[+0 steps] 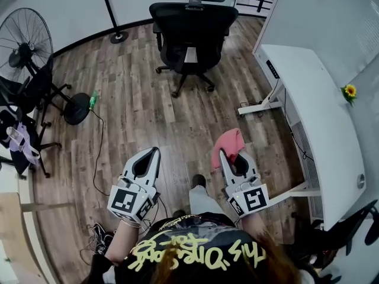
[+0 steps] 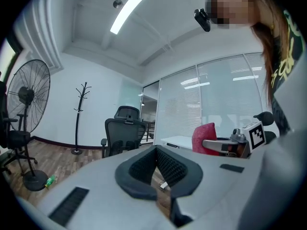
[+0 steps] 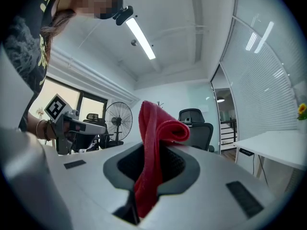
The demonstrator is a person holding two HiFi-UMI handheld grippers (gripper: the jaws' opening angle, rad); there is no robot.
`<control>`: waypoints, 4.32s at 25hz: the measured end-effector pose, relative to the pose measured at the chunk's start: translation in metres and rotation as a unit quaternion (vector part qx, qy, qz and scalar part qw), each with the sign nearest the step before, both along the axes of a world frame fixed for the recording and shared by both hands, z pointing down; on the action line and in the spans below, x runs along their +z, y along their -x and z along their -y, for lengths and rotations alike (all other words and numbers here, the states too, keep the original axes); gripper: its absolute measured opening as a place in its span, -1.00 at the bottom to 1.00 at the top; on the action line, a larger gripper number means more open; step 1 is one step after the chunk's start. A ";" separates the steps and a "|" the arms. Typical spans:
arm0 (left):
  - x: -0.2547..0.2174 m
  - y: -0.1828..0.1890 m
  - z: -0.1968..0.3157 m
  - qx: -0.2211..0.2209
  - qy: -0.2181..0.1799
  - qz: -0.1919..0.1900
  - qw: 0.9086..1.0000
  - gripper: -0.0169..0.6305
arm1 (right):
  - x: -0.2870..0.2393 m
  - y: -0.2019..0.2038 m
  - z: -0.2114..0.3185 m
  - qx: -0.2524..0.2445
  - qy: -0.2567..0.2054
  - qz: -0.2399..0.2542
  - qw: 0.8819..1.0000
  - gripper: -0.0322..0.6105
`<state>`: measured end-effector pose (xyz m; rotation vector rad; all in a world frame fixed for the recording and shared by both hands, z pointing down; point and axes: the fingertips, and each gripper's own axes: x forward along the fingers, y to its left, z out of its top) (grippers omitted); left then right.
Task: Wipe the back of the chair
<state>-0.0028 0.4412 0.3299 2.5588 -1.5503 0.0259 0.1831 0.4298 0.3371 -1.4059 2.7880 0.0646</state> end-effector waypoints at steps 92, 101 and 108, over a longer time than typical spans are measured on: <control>0.032 0.071 0.546 0.031 0.034 0.013 0.999 -0.97 | 0.041 0.052 0.542 0.066 0.060 0.010 0.996 -0.71; 0.044 0.060 0.589 0.030 0.052 -0.006 0.998 -0.97 | 0.074 0.034 0.590 0.072 0.088 -0.016 0.993 -0.71; 0.044 0.046 0.599 -0.021 0.057 -0.005 0.998 -0.97 | 0.119 -0.011 0.675 0.082 0.099 -0.069 0.989 -0.71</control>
